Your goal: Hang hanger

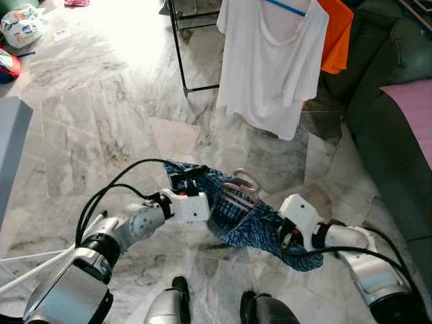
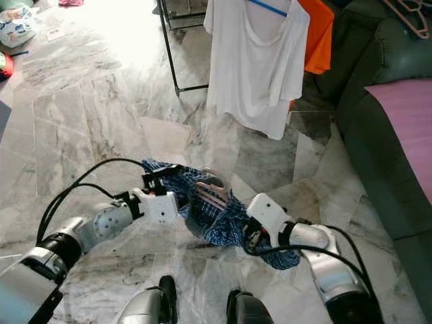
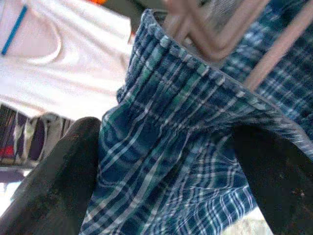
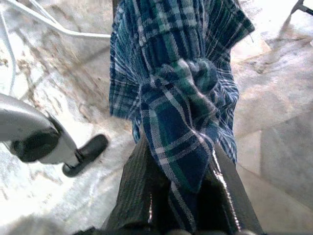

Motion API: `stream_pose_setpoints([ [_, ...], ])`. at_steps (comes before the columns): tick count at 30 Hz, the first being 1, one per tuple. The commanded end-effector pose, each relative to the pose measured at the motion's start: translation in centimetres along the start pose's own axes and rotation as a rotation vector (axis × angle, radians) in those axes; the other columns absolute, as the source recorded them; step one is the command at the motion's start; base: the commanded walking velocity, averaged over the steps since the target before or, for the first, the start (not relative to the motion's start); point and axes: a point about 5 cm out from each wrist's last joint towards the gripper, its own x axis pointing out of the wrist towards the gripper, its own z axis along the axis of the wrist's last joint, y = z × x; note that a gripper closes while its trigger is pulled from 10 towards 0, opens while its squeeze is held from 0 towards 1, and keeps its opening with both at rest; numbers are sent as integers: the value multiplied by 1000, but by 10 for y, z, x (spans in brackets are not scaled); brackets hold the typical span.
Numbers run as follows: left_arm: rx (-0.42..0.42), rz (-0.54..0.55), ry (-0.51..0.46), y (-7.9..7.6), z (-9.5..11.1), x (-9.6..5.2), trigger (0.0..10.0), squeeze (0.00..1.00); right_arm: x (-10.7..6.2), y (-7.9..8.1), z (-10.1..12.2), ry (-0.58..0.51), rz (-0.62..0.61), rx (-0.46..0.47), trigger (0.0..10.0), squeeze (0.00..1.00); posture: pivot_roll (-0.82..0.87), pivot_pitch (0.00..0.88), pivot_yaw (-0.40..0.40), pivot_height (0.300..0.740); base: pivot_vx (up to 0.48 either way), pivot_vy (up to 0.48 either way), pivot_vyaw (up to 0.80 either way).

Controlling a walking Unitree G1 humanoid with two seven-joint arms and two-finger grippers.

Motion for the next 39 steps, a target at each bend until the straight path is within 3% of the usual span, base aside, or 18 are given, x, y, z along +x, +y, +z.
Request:
stream_pose_setpoints([
  [1,-1,-52,51,-13,-9,-6,10000,1000,0,1,12,-63,-12,-4,0,0,-30,264,17,740,0,0,0],
  [7,-92,96,123,-5,-16,-8,10000,1000,7,5,10,-58,-77,47,0,0,-34,257,17,740,0,0,0],
  [8,-179,175,122,-1,-16,-8,10000,1000,10,8,8,-45,-100,53,0,0,-36,253,17,740,0,0,0],
  [11,-290,245,71,3,-11,-7,10000,1000,14,9,6,-26,-143,83,0,0,-34,249,14,740,0,0,0],
  [17,-333,246,15,-3,-4,-6,10000,1000,22,4,3,0,-246,145,0,0,-27,240,10,740,0,0,0],
  [21,-413,306,50,-5,-9,-9,10000,1000,22,-2,2,-1,-326,174,0,0,-24,236,10,740,0,0,0],
  [24,-607,423,135,-7,-19,-12,10000,1000,18,-11,2,-1,-426,211,0,0,-26,230,10,740,0,0,0],
  [25,-607,423,135,-7,-19,-12,10000,1000,18,-11,2,-1,-426,211,0,0,-26,230,10,740,0,0,0],
  [27,-755,524,193,-10,-25,-15,10000,1000,12,-17,4,-13,-504,212,0,0,-29,226,13,740,0,0,0],
  [28,-755,524,193,-10,-25,-15,10000,1000,12,-17,4,-13,-504,212,0,0,-29,226,13,740,0,0,0],
  [31,-898,632,251,-20,-30,-19,10000,1000,1,-28,11,-54,-655,229,0,0,-31,220,20,740,0,0,0],
  [34,-916,637,248,-23,-29,-20,10000,1000,-1,-29,13,-70,-692,237,0,0,-35,218,20,740,0,0,0],
  [35,-940,651,234,-25,-27,-21,10000,0,-3,-28,14,-88,-729,249,0,0,-37,215,20,740,0,0,0],
  [37,-963,668,219,-28,-25,-22,10000,0,-4,-26,15,-107,-766,275,0,0,-36,214,20,740,0,0,0],
  [38,-985,691,200,-29,-24,-25,10000,0,-5,-23,14,-118,-795,298,4510,0,-37,211,20,740,0,0,0],
  [39,-985,691,200,-29,-24,-25,10000,0,-5,-23,14,-118,-795,298,4510,0,-37,211,20,740,0,0,0],
])
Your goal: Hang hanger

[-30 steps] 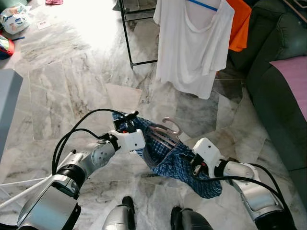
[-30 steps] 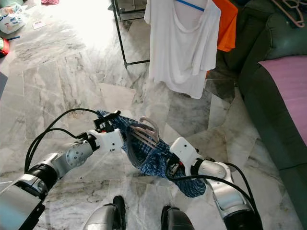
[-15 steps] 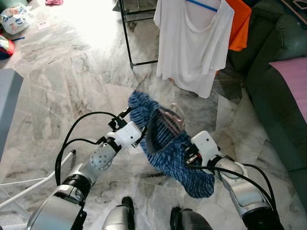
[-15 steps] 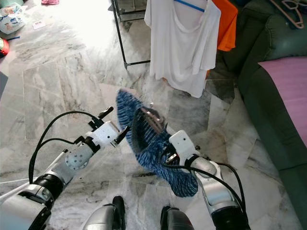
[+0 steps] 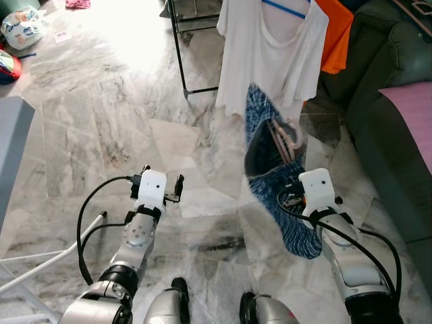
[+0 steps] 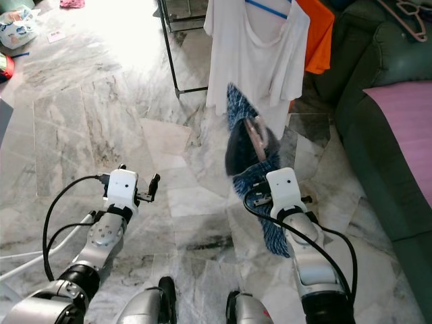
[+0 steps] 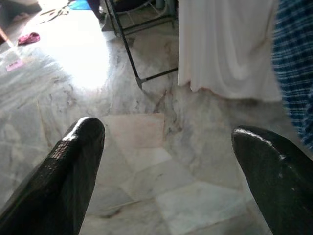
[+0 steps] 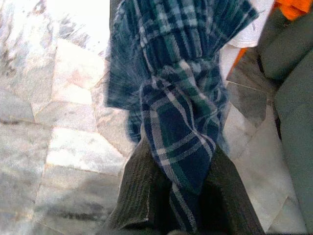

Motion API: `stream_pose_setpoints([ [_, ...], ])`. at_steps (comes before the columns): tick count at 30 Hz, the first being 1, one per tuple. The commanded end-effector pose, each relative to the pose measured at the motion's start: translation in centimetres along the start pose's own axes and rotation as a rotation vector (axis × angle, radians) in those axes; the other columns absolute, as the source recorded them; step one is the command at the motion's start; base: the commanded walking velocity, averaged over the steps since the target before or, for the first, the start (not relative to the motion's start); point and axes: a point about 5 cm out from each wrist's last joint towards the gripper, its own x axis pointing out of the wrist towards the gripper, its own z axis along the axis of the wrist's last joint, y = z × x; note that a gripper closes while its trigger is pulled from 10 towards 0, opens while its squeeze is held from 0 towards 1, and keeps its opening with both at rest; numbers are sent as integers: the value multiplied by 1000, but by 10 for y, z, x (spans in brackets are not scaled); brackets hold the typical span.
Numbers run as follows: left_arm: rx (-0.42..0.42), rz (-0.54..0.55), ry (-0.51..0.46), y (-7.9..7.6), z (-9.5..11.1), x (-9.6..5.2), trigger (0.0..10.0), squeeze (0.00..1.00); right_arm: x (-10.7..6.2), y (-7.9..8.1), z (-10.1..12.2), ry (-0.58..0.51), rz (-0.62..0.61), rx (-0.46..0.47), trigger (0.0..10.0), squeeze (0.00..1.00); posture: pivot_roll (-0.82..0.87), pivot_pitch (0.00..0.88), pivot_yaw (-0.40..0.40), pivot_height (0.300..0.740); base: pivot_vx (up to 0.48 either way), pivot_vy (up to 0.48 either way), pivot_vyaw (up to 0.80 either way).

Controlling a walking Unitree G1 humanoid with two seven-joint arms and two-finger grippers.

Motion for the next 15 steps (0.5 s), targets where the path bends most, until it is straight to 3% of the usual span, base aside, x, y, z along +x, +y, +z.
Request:
stream_pose_setpoints([
  [1,-17,11,18,3,-6,-5,10000,0,-4,-4,0,-9,-33,18,4510,0,-37,211,20,740,0,0,0],
  [2,-69,45,-2,5,-5,-9,10000,0,-8,1,-2,-19,-73,51,10000,0,-39,205,17,740,0,0,0],
  [15,-124,10,-32,0,11,4,10000,0,-5,5,13,-91,-113,113,10000,0,-48,175,23,740,0,0,0],
])
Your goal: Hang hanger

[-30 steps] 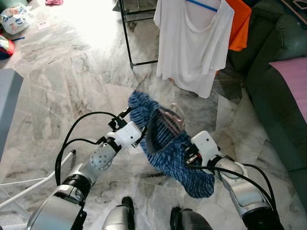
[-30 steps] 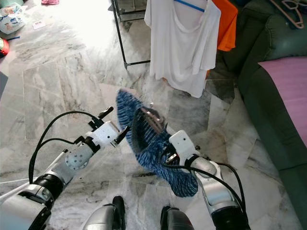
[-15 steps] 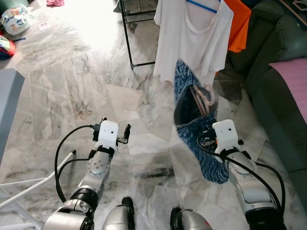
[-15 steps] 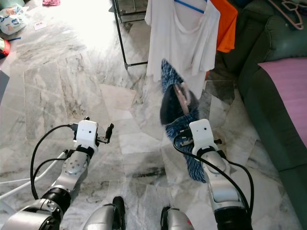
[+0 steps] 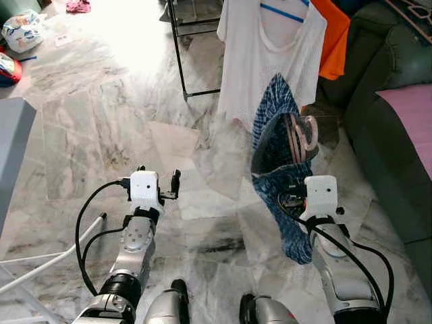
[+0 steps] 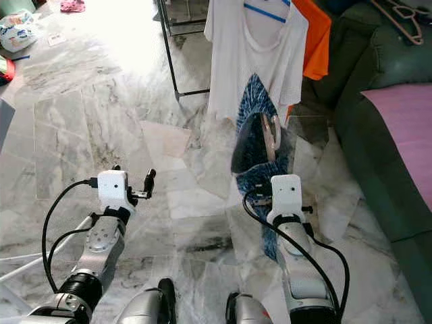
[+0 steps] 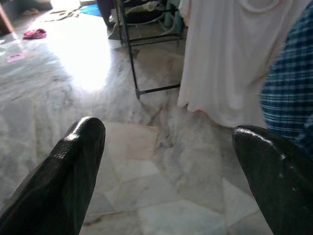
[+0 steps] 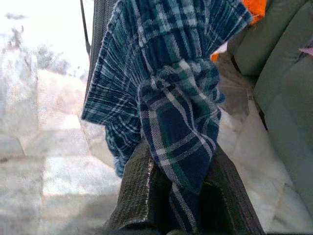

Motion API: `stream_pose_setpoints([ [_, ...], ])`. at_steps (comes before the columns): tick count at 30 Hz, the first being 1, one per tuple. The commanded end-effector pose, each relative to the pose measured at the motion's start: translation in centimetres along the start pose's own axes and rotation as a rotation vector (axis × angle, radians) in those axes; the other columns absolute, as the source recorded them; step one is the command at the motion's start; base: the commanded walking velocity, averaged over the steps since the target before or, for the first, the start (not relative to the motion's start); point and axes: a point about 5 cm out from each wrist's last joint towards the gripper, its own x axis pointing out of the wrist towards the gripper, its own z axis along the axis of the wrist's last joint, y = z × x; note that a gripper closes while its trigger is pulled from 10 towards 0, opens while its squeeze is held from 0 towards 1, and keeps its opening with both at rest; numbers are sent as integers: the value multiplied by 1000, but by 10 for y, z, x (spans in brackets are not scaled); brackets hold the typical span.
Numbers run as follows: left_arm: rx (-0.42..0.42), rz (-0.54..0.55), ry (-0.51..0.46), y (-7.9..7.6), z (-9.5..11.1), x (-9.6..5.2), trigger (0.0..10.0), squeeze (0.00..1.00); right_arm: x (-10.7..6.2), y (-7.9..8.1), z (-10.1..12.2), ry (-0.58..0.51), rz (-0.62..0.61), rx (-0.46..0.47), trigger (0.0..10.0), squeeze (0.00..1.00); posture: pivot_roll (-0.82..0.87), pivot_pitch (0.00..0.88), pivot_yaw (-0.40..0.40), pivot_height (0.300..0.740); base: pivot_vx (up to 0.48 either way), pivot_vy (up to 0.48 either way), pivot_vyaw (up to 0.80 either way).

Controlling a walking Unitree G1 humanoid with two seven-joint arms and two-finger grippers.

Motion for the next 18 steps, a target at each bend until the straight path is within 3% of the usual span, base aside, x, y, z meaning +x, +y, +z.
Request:
stream_pose_setpoints([
  [1,-10,-5,3,0,2,2,10000,0,0,0,6,-33,-5,18,10000,0,-48,175,23,740,262,0,0],
  [18,-33,-50,11,-9,4,4,10000,0,2,9,6,-30,29,35,10000,0,-43,125,32,740,353,0,0],
])
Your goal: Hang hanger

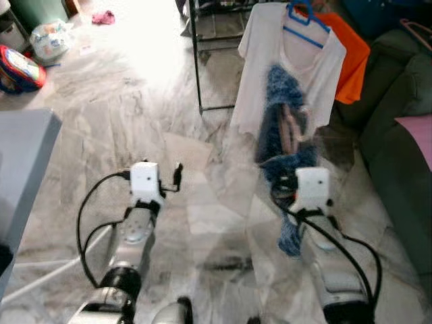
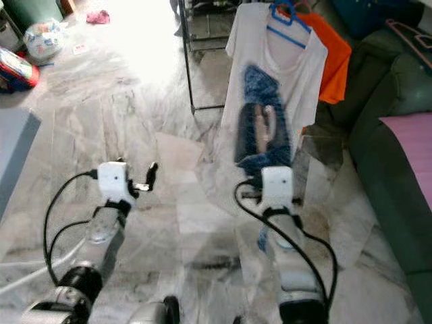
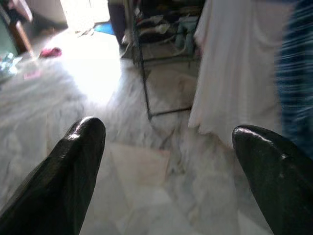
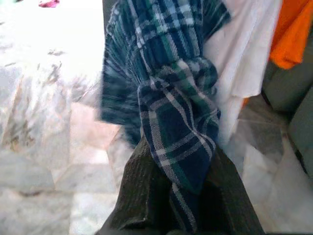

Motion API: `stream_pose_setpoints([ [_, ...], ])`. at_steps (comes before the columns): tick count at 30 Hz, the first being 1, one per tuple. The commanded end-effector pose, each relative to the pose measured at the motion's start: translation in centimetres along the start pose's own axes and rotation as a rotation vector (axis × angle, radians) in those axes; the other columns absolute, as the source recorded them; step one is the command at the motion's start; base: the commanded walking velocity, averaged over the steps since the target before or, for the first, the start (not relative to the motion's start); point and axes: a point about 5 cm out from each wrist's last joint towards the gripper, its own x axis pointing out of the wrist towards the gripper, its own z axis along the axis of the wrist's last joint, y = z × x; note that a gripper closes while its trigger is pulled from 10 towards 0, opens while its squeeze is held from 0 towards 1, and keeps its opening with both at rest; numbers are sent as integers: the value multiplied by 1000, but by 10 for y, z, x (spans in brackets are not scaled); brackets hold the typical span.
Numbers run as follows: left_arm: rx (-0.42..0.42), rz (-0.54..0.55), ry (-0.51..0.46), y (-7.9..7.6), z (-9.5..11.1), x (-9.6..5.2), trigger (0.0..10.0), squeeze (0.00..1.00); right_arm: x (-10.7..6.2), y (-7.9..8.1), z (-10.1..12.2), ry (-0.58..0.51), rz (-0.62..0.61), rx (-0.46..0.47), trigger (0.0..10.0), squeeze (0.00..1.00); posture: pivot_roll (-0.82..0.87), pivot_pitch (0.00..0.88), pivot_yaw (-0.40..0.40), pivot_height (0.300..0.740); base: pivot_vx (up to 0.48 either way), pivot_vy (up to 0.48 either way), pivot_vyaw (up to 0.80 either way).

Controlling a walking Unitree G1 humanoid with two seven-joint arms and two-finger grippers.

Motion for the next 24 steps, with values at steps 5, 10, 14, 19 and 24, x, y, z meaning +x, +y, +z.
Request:
stream_pose_setpoints([
  [5,-23,-30,21,-11,-3,1,10000,0,0,-7,-4,8,-13,4,10000,0,-42,106,31,740,398,0,0],
  [10,-24,-34,22,-13,-1,3,10000,0,1,-6,-4,10,-1,3,10000,0,-44,95,31,740,401,0,0],
  [14,-26,-37,25,-14,-2,3,10000,0,1,-5,-6,12,16,6,10000,0,-51,72,28,740,399,0,0],
  [19,-34,-41,39,-17,-5,2,10000,0,0,0,-9,25,53,11,10000,0,-57,56,21,740,382,234,0],
  [24,-38,-46,46,-19,-6,2,10000,0,0,3,-11,34,69,12,10000,0,-60,50,21,740,336,343,0],
])
